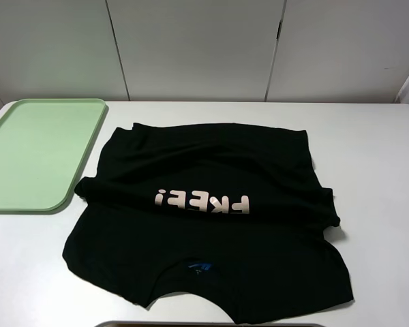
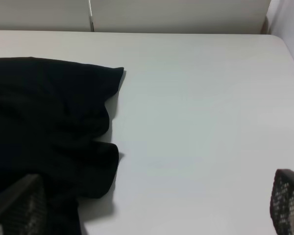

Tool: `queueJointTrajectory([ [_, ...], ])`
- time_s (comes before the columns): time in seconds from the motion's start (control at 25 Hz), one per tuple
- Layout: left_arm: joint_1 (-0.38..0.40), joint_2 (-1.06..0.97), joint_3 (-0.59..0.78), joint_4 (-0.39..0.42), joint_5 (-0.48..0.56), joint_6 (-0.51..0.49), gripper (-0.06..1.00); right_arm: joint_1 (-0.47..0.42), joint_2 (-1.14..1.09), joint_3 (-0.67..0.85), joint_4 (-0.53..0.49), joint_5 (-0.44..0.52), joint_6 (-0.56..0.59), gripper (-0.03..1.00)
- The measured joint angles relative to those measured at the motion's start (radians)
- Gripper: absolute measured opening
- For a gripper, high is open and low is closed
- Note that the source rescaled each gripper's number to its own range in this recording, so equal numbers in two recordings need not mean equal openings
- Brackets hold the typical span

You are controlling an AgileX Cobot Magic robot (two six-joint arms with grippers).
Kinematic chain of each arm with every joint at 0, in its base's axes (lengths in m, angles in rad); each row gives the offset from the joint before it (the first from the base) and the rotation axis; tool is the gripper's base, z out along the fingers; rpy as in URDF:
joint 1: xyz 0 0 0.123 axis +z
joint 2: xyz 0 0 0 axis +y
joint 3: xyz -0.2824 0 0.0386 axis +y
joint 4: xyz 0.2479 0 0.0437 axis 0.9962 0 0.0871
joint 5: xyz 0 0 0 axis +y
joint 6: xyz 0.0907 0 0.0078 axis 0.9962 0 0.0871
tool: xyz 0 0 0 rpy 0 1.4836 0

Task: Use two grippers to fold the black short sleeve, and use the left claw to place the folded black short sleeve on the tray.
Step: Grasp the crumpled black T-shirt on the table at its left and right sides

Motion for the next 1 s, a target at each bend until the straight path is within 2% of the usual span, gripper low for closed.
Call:
queueJointTrajectory([
  [1.0, 0.000, 0.000, 0.000, 0.001, -0.001, 0.000, 0.99, 0.000, 0.000, 0.000, -0.001, 0.000, 0.000, 1.00],
])
